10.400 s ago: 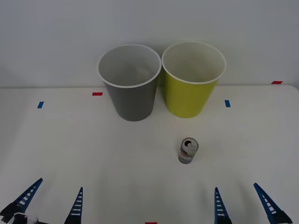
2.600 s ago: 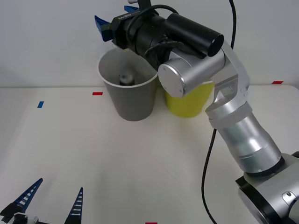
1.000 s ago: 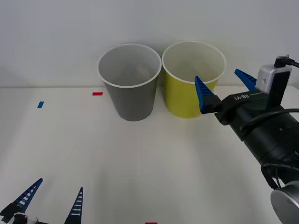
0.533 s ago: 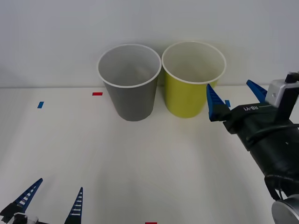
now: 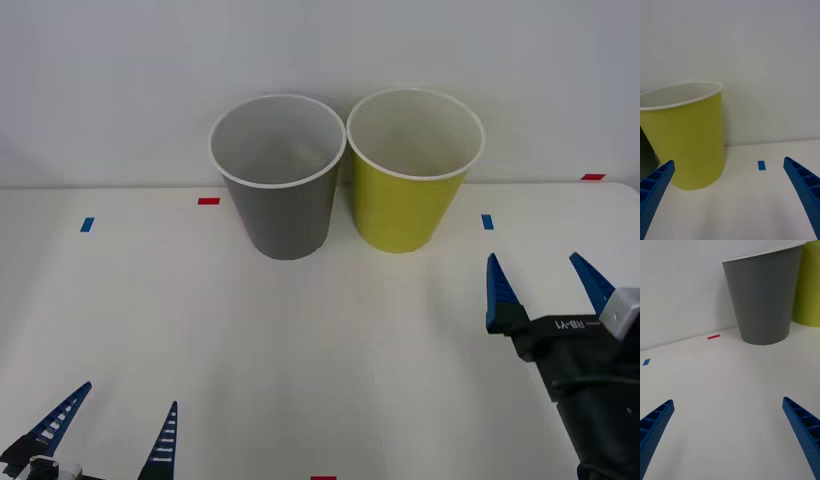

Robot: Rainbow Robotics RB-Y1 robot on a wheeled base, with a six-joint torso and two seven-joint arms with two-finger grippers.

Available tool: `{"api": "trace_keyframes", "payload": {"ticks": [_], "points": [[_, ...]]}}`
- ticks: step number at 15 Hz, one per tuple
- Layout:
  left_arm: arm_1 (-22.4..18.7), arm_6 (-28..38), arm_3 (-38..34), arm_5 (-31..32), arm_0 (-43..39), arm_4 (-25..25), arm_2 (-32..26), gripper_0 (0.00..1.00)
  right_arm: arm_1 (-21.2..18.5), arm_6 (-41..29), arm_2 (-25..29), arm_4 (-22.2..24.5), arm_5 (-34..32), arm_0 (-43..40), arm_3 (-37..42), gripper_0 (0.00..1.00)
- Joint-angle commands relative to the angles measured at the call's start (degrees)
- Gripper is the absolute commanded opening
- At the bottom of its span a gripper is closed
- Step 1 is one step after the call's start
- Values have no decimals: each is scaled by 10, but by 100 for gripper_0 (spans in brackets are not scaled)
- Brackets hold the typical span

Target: Put cans in the gray bin and PET bottles in the light green bin.

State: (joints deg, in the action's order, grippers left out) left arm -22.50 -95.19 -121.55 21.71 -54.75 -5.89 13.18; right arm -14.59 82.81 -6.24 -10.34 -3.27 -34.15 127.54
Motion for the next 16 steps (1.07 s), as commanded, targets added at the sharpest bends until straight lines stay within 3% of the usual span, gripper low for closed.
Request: {"api": "trace_keyframes", "payload": {"ticks": [1,7,10,16], "points": [[0,0,0,0,0,0,0,100,25,9,13,14,-31,-65,-2,100],[0,0,0,0,0,0,0,100,11,9,13,16,-111,-172,-4,100],[0,0,0,0,0,0,0,100,11,17,-4,10,-195,-198,-58,100],[0,0,0,0,0,0,0,100,0,39,-24,8,-236,-246,-62,100]]}}
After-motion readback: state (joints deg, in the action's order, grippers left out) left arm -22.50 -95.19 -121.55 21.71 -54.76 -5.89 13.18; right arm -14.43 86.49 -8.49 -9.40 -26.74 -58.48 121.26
